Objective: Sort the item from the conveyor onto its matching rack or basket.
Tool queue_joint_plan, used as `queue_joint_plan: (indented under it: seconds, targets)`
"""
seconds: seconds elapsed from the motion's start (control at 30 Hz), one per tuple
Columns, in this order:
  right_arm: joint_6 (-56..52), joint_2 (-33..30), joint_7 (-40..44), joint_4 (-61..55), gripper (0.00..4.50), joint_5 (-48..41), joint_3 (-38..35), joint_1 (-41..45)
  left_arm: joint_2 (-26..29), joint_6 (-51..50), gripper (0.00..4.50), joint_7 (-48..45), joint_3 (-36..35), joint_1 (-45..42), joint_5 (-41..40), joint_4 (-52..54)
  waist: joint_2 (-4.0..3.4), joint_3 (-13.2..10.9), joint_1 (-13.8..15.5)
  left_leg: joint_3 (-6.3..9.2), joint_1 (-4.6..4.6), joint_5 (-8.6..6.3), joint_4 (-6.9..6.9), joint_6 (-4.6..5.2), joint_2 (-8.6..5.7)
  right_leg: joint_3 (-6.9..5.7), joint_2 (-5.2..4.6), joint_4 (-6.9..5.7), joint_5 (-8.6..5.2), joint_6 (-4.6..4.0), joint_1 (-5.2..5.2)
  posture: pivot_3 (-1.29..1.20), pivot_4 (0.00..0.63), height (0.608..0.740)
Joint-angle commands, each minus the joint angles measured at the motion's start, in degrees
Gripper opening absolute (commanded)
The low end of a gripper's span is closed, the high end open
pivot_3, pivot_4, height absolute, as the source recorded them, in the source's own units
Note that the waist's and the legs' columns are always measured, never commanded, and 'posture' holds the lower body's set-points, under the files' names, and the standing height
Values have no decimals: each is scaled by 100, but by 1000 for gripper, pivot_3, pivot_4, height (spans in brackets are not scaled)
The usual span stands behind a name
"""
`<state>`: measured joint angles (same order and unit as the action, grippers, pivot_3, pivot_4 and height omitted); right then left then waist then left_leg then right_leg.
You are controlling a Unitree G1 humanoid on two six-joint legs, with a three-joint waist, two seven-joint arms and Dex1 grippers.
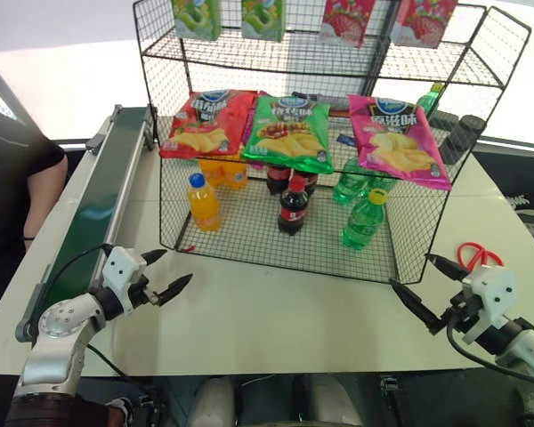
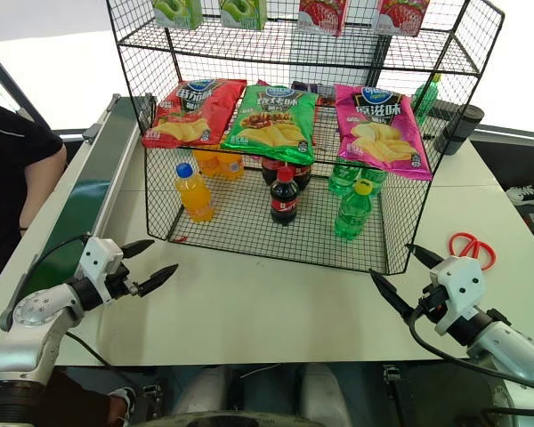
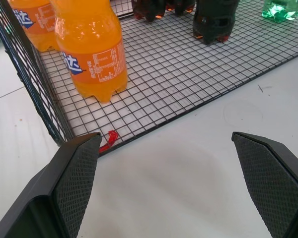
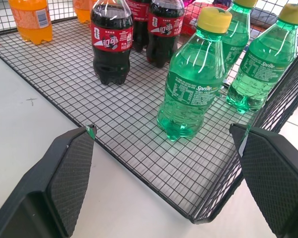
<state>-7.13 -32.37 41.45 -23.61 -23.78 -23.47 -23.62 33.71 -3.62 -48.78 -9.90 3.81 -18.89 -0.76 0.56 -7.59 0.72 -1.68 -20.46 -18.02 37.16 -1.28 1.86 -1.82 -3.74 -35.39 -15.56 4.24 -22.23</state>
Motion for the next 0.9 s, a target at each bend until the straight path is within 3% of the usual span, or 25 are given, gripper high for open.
queue_joint_plan:
  seconds: [0.03, 0.9]
  targets:
    - [110, -61, 17, -48, 4465, -44, -167, 63, 75, 0, 4500, -27, -129, 0, -105, 229, 0, 0, 0, 0, 0, 0, 0, 0, 0, 0, 0, 0, 0, 0, 0, 0, 150, 740]
    - [34, -47, -39, -50, 4465, 79, -11, 253, 41, 8, 4500, 179, -67, -72, 34, 207, 0, 0, 1, 0, 0, 0, 0, 0, 0, 0, -2, 0, 0, 0, 0, 0, 150, 740]
